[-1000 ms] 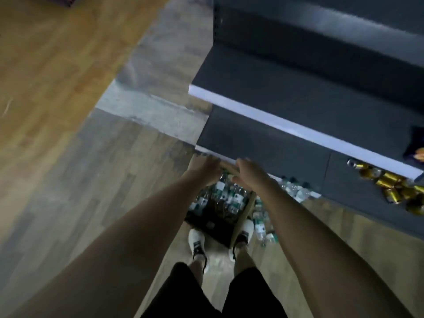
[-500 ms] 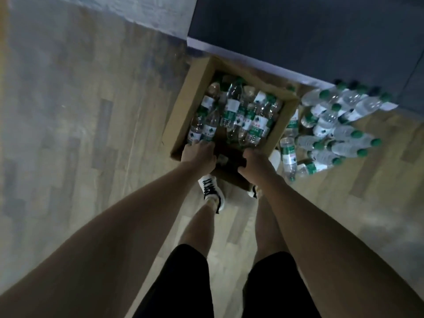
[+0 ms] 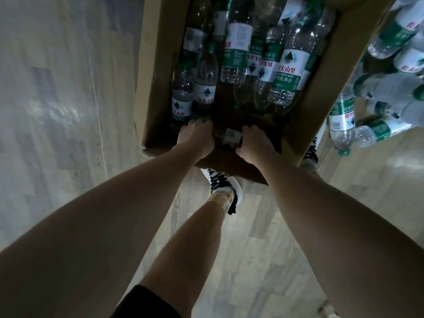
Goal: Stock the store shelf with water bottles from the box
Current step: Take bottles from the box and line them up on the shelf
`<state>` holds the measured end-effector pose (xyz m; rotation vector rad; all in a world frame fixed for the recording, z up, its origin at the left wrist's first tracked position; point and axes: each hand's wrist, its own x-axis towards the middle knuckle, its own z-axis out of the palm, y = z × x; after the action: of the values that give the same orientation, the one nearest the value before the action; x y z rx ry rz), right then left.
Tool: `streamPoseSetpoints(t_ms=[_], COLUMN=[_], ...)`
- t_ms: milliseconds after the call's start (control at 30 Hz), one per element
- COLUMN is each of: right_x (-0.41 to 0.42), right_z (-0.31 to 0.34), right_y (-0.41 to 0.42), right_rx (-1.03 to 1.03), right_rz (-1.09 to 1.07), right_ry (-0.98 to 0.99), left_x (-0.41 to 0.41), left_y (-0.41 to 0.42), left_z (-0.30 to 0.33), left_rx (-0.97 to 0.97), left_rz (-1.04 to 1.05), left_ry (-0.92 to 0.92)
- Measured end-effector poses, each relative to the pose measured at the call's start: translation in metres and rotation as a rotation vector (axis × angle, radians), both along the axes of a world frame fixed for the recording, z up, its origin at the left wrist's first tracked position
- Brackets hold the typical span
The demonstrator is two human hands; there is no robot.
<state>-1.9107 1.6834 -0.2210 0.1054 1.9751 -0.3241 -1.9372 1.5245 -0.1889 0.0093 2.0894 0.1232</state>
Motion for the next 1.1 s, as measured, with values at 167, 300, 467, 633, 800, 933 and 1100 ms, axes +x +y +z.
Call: streamPoseSetpoints(t_ms=[167,300,467,633,800,933,1100], right_x=[0.005,0.008,-0.001,0.003,-0.02,-0.055,-0.114], right_z=[-0.057,-0.079,-0.067,-0.012,0.072,0.157,0.297], right_y=[-0.019,-0.039,-0.036,-0.007,0.015,0.019,0.018], right_rx=[-0.028,-0.006,0.015,-0.052,-0.083,-0.107,-0.11], right_rz=[0.061,0.167,0.264,0.258,0.159,0.05,0.033], right_ry=[-0.055,0.022,0.06,0.071,0.153,0.241,0.36], left_x=[0.009,0.012,0.007,-0.004,-0.028,-0.055,-0.106], left_y=[-0.01,-0.024,-0.034,-0.032,-0.019,-0.009,-0.008], left_z=[-0.047,-0.06,-0.045,-0.004,0.065,0.147,0.275], left_rx=[-0.034,-0.022,-0.02,-0.026,0.002,0.054,0.092], left_rz=[-0.041,-0.037,-0.059,-0.04,-0.004,0.056,0.133], left_ry=[0.033,0.076,0.101,0.125,0.133,0.184,0.252])
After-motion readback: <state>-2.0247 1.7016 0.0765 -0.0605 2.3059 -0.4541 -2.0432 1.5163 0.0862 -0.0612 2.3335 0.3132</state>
